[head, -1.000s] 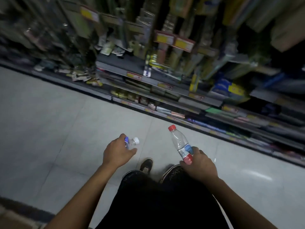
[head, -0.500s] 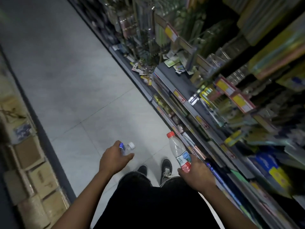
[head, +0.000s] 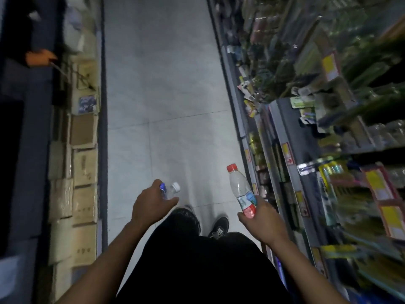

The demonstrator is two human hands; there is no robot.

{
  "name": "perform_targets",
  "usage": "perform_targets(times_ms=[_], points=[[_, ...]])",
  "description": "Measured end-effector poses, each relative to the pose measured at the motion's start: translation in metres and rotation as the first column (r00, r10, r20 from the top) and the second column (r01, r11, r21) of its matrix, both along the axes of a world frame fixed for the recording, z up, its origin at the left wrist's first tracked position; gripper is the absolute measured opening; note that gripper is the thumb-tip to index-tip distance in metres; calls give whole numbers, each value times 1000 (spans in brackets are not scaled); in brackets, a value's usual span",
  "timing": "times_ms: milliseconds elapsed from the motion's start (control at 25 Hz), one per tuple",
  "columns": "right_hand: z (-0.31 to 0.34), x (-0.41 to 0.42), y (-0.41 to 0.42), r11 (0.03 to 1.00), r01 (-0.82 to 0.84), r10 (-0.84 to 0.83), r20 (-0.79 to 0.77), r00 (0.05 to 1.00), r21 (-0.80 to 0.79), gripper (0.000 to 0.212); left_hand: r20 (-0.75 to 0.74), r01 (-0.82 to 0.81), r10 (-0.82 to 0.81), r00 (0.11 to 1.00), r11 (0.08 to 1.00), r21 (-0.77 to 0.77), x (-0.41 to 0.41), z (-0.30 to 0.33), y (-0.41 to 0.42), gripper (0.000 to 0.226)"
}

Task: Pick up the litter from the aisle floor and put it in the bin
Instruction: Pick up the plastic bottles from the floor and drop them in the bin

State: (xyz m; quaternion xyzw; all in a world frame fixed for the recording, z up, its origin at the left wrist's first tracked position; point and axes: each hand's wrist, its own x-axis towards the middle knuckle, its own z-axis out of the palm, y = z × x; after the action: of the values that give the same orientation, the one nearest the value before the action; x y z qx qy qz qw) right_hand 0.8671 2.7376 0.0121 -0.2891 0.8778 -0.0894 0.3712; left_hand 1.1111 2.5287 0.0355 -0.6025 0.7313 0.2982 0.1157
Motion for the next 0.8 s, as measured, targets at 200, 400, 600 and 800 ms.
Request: perform_targets(times_ms=[200,400,600,800], points=[[9,-22,-128,976,-211,209,-43,977,-57,50,52,-258,254,966,963,76,56,-8,-23,51],[13,-27,-267,937,-340,330,-121,936,-83,51,40,-426,425,904,897,116,88,-22,-100,52],[17,-35,-348,940,-341,339,-148,929,13,58,27,-355,354,935,933,61,65,-20,-220,52],[14,-69,-398,969,-237,244,-134,960,68,68,-44,-221,222,974,975,10,10,-11,-359,53]])
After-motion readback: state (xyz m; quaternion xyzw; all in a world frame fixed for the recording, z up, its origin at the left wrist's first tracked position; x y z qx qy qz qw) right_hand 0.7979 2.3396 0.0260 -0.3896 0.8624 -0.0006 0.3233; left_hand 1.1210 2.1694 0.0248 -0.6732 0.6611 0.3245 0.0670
